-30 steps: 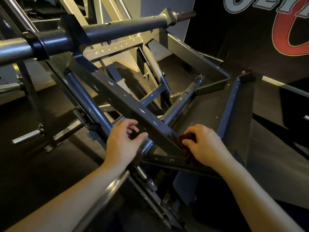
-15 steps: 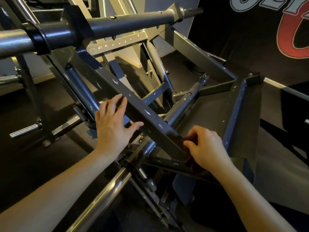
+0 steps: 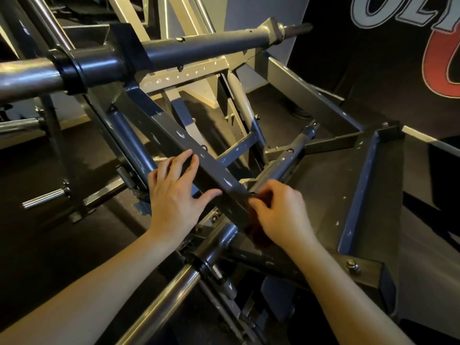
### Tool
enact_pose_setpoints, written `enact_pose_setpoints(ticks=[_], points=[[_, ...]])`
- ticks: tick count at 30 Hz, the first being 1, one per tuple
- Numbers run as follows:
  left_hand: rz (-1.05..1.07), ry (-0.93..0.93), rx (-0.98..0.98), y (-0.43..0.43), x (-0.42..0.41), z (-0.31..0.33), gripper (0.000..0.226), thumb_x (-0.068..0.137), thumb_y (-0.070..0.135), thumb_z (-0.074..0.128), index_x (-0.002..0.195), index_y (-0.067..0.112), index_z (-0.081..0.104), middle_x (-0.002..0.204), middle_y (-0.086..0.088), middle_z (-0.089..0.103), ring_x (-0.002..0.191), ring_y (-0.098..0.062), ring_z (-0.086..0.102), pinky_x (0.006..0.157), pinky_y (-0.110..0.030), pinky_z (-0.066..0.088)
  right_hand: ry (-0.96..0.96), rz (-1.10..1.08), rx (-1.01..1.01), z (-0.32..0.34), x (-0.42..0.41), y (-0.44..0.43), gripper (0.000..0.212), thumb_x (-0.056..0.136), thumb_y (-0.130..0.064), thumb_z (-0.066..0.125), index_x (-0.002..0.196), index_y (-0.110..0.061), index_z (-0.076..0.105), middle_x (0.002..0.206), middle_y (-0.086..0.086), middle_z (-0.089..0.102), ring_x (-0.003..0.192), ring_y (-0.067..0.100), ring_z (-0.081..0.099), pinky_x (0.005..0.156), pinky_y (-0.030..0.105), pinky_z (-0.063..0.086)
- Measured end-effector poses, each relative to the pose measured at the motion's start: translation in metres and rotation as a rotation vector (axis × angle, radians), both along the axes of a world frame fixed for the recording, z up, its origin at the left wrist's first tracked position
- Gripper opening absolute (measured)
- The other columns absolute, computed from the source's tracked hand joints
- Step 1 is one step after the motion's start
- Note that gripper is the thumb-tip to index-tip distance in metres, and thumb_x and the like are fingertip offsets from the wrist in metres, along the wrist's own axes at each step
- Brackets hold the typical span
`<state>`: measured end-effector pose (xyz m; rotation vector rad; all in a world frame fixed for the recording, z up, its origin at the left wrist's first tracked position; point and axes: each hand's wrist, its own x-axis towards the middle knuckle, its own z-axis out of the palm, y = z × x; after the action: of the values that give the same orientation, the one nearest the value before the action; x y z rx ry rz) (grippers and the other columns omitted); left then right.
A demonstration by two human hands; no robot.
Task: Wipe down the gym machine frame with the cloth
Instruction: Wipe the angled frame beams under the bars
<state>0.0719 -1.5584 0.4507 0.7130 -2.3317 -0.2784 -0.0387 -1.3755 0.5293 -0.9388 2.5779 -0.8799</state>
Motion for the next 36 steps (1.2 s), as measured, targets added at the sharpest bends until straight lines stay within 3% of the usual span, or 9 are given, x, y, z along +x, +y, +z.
enact_pose_setpoints(ticks=[4,7,11,18,24,29,32,36], points=[[-0.008,-0.018,-0.036,-0.001,0.003,0.003,0.076,0.085,0.059,0.066,0.143,0.011,0.056,0.152,-0.003,0.048,0.138,-0.028,0.040,0.109,-0.046,0.032,0.059,0.052,-0.099,0.004,-0.005,-0.054,0.012,0.098,-0.028,0.066,0.108,-0.027,0.060,0.092,-0.016,0.059,0.081,-0.007,0.055,0.074,0.013,0.046],[-0.001,-0.020,-0.036,-0.003,0.003,0.006,0.076,0.085,0.064,0.064,0.141,0.013,0.058,0.150,-0.002,0.050,0.138,-0.028,0.040,0.110,-0.047,0.030,-0.042,0.081,0.002,0.006,-0.010,-0.013,0.013,0.096,-0.029,0.066,0.106,-0.031,0.059,0.096,-0.014,0.062,0.086,-0.003,0.060,0.084,0.023,0.055],[0.023,-0.018,-0.046,-0.001,0.001,0.004,0.076,0.084,0.065,0.066,0.141,0.015,0.059,0.150,0.000,0.051,0.137,-0.027,0.040,0.110,-0.045,0.029,-0.079,0.106,0.144,0.008,-0.014,0.018,0.015,0.095,-0.031,0.069,0.107,-0.032,0.060,0.099,-0.011,0.066,0.087,0.000,0.064,0.074,0.019,0.054],[0.020,-0.032,-0.013,0.005,0.004,0.011,0.069,0.082,0.043,0.075,0.142,0.014,0.058,0.151,-0.002,0.050,0.141,-0.027,0.040,0.116,-0.043,0.022,0.057,0.216,-0.096,0.011,-0.022,-0.090,0.019,0.098,-0.030,0.066,0.114,-0.023,0.059,0.096,-0.013,0.058,0.089,0.002,0.058,0.086,0.026,0.053],[0.092,-0.028,0.004,-0.011,0.008,0.019,0.083,0.081,0.065,0.065,0.145,0.014,0.055,0.154,-0.001,0.047,0.143,-0.025,0.038,0.116,-0.049,0.029,-0.003,0.332,0.167,0.013,-0.034,-0.016,0.016,0.095,-0.029,0.068,0.108,-0.029,0.058,0.094,-0.013,0.061,0.082,0.000,0.060,0.070,0.018,0.052],[0.058,-0.032,0.040,-0.030,0.010,0.023,0.083,0.079,0.059,0.068,0.147,0.013,0.052,0.155,-0.001,0.047,0.145,-0.024,0.037,0.118,-0.053,0.032,0.074,0.335,0.025,0.026,-0.030,-0.099,0.016,0.098,-0.026,0.065,0.112,-0.020,0.060,0.099,-0.006,0.062,0.095,0.009,0.063,0.089,0.029,0.056],[0.019,-0.020,0.034,-0.047,0.013,0.018,0.083,0.081,0.055,0.073,0.150,0.014,0.048,0.158,0.001,0.043,0.148,-0.021,0.034,0.119,-0.052,0.031,0.115,0.316,-0.055,0.030,-0.030,-0.151,0.021,0.099,-0.028,0.064,0.117,-0.020,0.060,0.103,-0.006,0.062,0.097,0.010,0.062,0.088,0.028,0.055],[0.006,-0.026,0.062,-0.073,0.010,0.020,0.091,0.080,0.068,0.060,0.153,0.015,0.044,0.162,0.001,0.036,0.151,-0.022,0.028,0.121,-0.053,0.028,0.019,0.318,0.010,0.024,-0.035,-0.109,0.016,0.097,-0.030,0.065,0.112,-0.027,0.060,0.100,-0.010,0.064,0.094,0.001,0.063,0.085,0.024,0.055]])
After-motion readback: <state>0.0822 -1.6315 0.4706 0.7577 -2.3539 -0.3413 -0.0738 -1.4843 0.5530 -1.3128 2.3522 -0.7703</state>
